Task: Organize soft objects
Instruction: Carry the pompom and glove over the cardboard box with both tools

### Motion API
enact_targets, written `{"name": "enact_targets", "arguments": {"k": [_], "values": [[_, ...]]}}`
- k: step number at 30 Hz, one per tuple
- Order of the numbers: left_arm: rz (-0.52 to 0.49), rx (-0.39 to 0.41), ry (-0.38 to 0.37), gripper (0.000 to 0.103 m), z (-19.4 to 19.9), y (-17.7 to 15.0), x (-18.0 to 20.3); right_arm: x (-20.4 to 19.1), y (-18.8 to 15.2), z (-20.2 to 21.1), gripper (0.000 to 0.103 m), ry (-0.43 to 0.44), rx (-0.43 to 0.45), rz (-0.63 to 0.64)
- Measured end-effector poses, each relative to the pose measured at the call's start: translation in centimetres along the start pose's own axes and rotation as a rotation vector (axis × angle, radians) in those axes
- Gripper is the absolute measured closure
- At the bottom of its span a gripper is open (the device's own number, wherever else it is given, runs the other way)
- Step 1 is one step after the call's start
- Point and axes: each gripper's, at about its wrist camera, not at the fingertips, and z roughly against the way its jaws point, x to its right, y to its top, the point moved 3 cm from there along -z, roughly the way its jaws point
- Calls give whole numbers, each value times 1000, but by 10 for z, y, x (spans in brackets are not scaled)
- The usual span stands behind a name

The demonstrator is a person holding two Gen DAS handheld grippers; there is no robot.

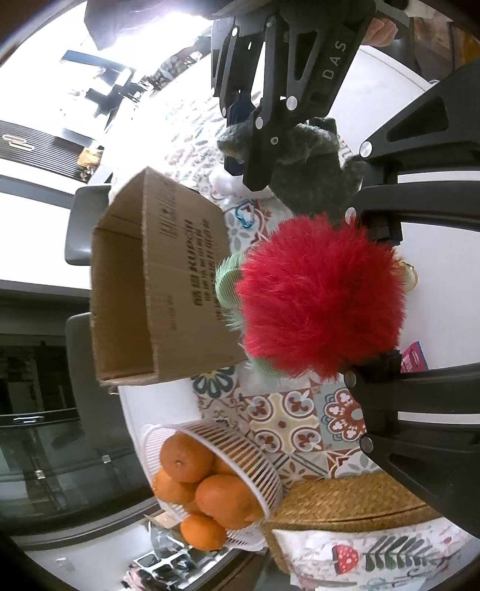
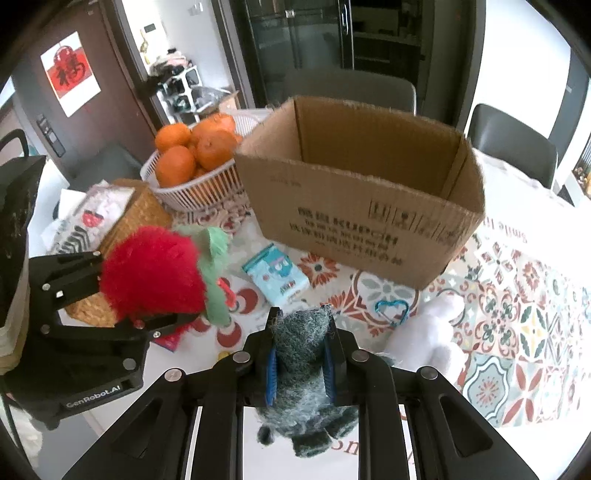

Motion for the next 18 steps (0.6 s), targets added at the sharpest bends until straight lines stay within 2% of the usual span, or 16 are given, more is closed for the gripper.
{"name": "enact_targets", "arguments": {"k": [18], "values": [[-23, 146, -7, 66, 64, 53, 6, -8, 50, 78, 83, -45, 189, 24]]}}
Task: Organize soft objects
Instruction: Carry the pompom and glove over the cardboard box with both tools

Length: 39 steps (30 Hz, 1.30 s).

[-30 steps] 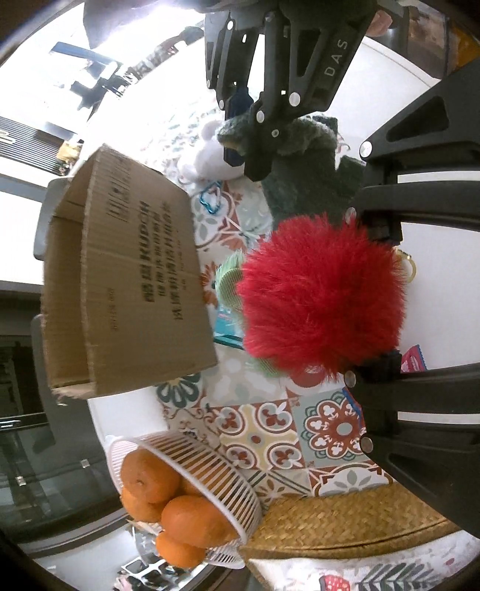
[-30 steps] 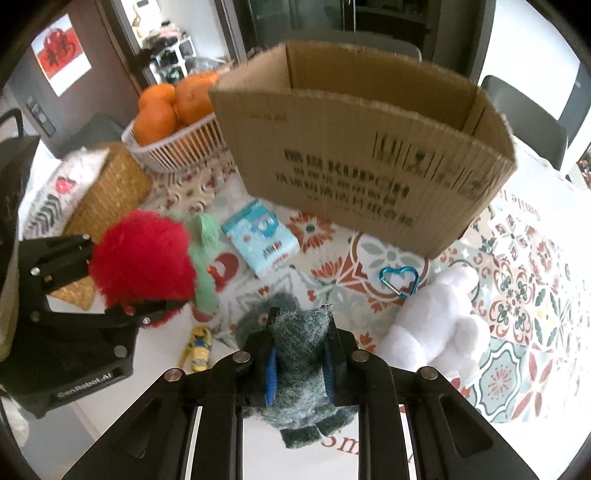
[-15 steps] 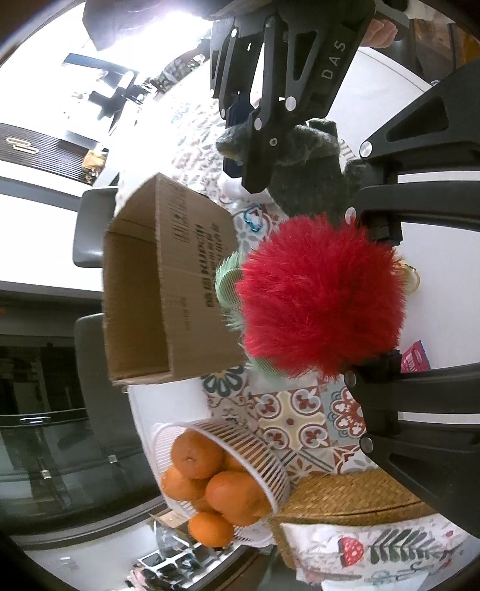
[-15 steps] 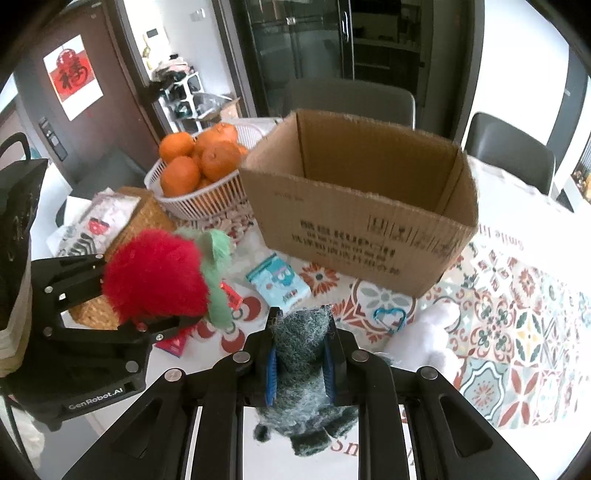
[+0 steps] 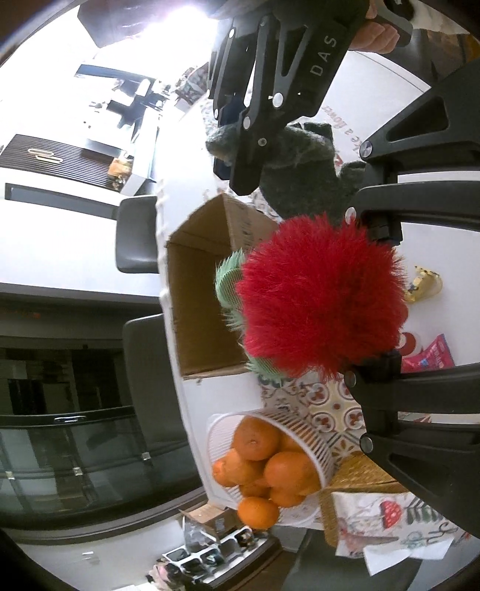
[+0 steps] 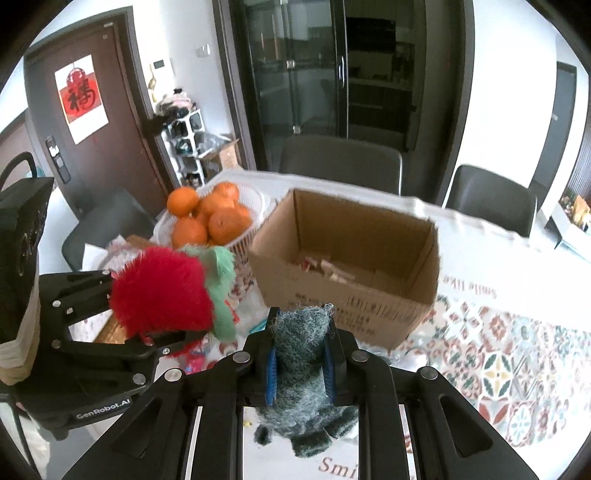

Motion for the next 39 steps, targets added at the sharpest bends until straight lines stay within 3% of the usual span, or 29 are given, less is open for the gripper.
{"name": "enact_targets", "arguments": {"k": [19, 29, 39], "values": [[3, 54, -6, 66, 13, 66, -4, 16, 72, 35, 83, -35, 151, -26], [33, 34, -12, 66, -15, 94, -15, 35, 102, 12, 83, -46, 155, -55], [38, 6, -44, 66, -63, 110, -21, 61, 108, -30, 83, -25, 110, -90]]}}
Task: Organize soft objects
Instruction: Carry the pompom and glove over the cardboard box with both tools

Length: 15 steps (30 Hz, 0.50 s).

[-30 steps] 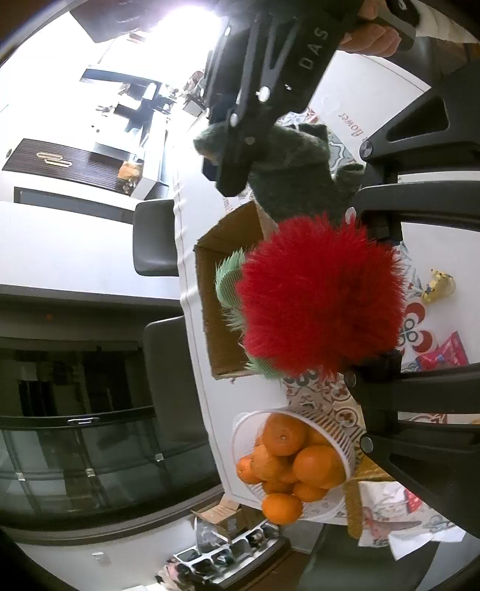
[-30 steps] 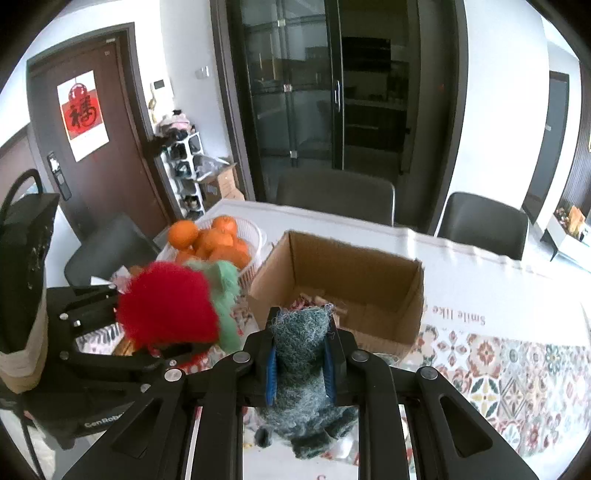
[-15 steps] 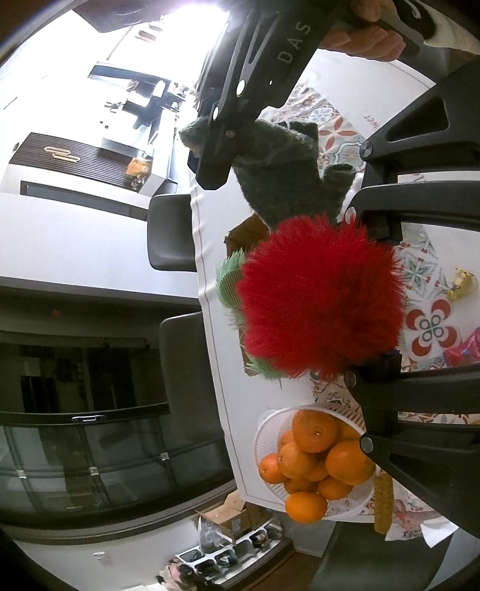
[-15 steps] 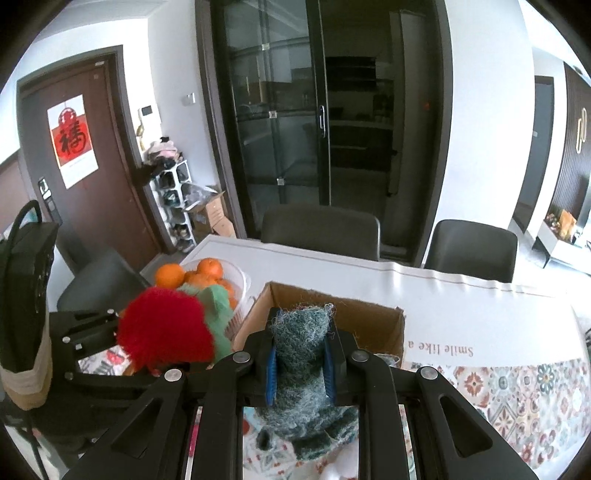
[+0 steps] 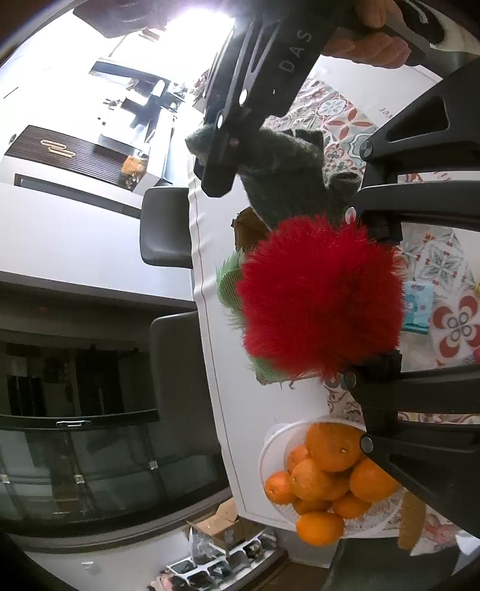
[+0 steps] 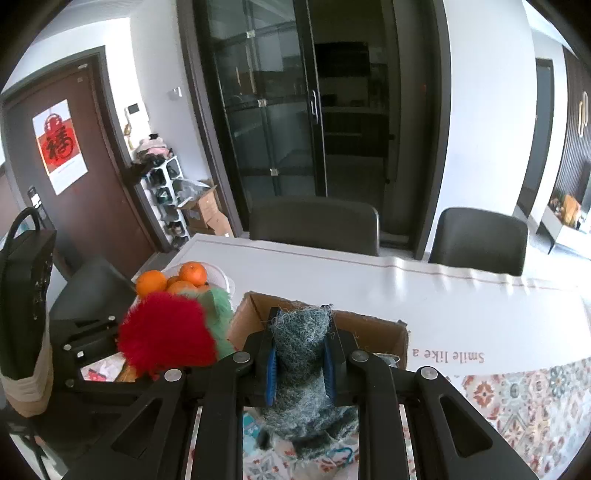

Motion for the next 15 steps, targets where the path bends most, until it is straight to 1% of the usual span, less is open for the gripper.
{"name": "enact_targets", "arguments": {"k": [4, 7, 15], "values": [[2, -22, -15, 66, -22, 1, -5, 8, 0, -22, 83, 16, -21, -12], [-4, -41, -12, 66, -40, 0, -9, 12, -5, -40, 83, 26, -47, -22], [-33, -105, -40, 66, -80, -7, -9, 25, -24, -85, 82, 40, -122, -39]]}}
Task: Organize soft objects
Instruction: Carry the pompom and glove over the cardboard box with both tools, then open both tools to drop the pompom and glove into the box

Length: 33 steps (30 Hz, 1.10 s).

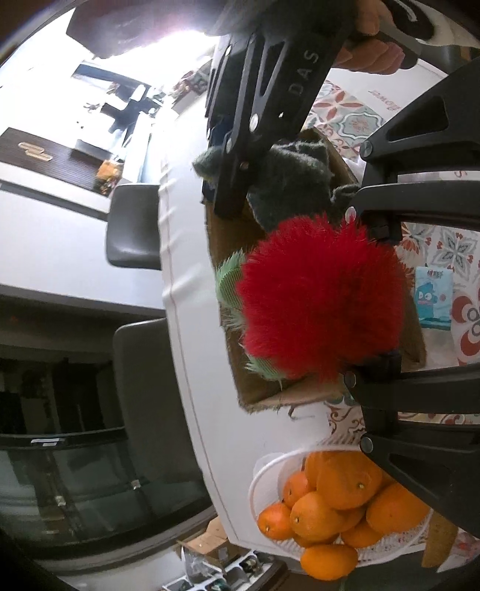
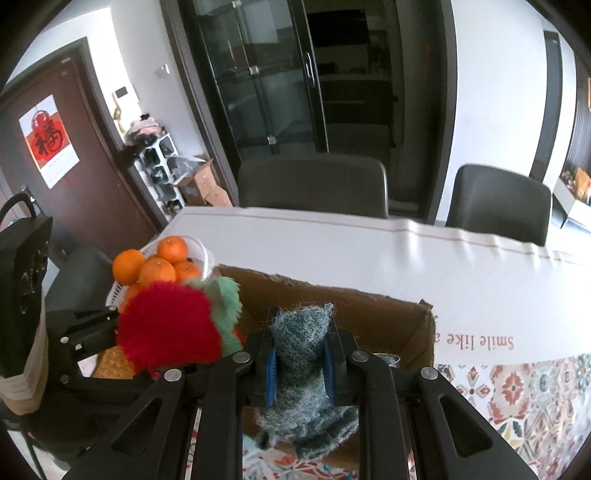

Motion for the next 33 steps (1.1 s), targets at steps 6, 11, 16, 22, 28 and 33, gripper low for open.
{"name": "enact_targets", "arguments": {"k": [6, 11, 16, 22, 28, 33], "values": [[-21, -47, 4, 66, -21, -3, 2, 8, -8, -26, 82, -14, -56, 4], [-33, -77, 19, 64, -34, -8, 3, 14, -17, -51, 82, -29, -119, 9], [-46, -105, 22, 50, -44, -13, 6, 21, -24, -67, 76, -39, -164, 17], [-52, -96, 49, 35, -40, -14, 7, 20, -27, -66, 47, -19, -157, 29], [-25, -82, 47, 33, -26, -20, 5, 14, -22, -49, 40, -27, -104, 25], [-25, -57, 48, 33, -7, -26, 8, 8, -22, -23, 37, -90, -46, 19]]}}
